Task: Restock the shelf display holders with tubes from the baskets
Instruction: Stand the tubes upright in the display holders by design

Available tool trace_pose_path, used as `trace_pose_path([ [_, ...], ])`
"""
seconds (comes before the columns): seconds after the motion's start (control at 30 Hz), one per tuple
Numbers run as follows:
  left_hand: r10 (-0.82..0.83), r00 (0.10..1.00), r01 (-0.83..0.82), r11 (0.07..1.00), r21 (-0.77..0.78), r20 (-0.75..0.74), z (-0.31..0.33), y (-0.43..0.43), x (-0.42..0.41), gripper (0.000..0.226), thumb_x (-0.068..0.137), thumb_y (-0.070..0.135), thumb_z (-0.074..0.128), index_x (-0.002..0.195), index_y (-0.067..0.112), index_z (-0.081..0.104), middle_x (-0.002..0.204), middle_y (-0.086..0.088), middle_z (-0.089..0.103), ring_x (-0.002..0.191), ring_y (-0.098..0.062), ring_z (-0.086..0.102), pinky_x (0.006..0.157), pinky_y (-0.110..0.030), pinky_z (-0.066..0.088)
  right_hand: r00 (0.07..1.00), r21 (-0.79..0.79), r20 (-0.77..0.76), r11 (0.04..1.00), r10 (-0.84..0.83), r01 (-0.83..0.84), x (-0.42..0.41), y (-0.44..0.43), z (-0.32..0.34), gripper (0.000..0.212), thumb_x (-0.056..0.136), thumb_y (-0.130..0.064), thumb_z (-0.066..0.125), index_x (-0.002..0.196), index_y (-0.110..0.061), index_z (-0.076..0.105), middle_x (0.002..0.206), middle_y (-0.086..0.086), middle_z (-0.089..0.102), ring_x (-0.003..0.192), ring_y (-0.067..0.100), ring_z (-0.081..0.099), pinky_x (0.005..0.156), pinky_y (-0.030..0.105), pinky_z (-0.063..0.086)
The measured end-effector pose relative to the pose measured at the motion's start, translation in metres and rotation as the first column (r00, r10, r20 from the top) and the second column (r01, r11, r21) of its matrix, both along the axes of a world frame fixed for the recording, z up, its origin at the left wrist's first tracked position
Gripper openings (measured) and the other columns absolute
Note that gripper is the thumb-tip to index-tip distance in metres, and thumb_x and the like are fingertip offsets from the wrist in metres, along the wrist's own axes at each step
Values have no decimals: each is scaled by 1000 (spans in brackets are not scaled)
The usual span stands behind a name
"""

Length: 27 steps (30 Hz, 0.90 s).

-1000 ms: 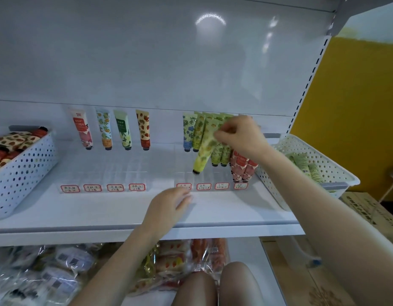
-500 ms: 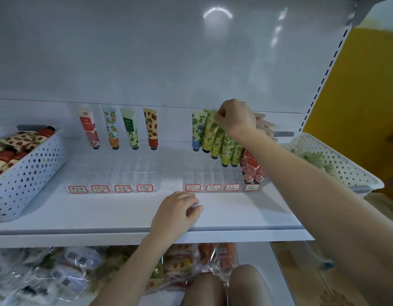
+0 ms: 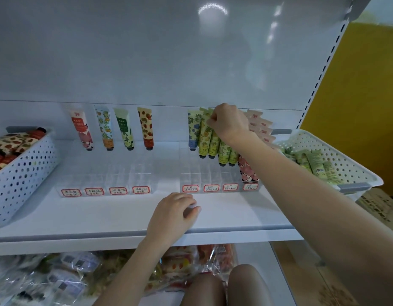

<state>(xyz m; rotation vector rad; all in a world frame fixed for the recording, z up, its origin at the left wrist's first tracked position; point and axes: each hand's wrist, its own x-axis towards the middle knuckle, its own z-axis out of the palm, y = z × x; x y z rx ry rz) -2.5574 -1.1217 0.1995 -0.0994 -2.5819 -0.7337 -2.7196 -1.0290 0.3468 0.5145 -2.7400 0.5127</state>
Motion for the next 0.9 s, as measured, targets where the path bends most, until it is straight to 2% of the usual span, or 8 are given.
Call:
trace_pose_path([
  [0.13,-5,1000,5,1000,-8,29,1,-1,-3,29,90,33,55,101,11,72,110,4,66,104,-9,57,91,-9,34,999,-10,28,1000,28,-28,-2,-1,1,15,93,-13,50,98,-6,63,89,10,66,79,28,62,56,27,39],
  [0.2,-5,996,6,1000,-18,89,4,0,-2,27,88,32,54,91,13,74,99,7,69,94,-7,61,80,-4,33,997,-18,60,999,40,-39,-4,-1,2,14,93,-10,49,97,-5,62,86,11,66,80,28,64,50,24,40],
  [0.3,-4,995,5,1000,-13,96,2,-1,-2,30,78,38,52,70,17,72,76,10,69,73,-3,61,68,-8,41,995,-17,99,999,31,-30,-5,-2,3,14,92,-4,47,94,-5,60,82,10,64,80,28,66,51,20,39],
  [0.47,6,997,-2,999,-47,75,1,-1,-4,30,76,39,50,67,19,71,72,11,68,77,-5,57,69,-9,41,996,32,85,999,20,-23,-4,-4,1,17,92,1,44,94,-9,57,80,7,58,80,27,65,46,20,34],
  [0.63,10,996,-6,999,-41,93,4,0,-1,36,79,41,49,77,15,73,83,8,70,85,-5,57,71,-9,40,995,-14,91,999,33,-32,-2,-1,1,12,93,-7,49,96,-4,61,80,9,59,78,28,61,58,28,41],
  [0.73,9,995,-8,1000,-10,95,6,0,-2,46,80,42,43,94,8,72,103,1,69,99,-11,58,83,-13,34,989,-81,124,995,76,-66,-1,1,3,10,92,-7,52,87,-2,59,78,11,57,74,28,58,59,29,42],
  [0.8,5,996,-5,1000,3,90,6,1,-2,57,80,51,37,96,8,71,104,1,68,99,-7,56,83,-12,32,987,-110,127,990,101,-88,1,4,3,12,92,-10,53,83,-2,55,77,12,55,71,27,54,59,30,41],
  [0.9,9,993,-9,1000,-4,120,6,1,-1,62,79,54,33,94,7,71,102,-1,68,97,-9,56,81,-13,33,987,-197,95,975,128,-107,8,11,4,19,93,-15,53,101,2,56,88,17,61,75,32,61,66,39,52],
])
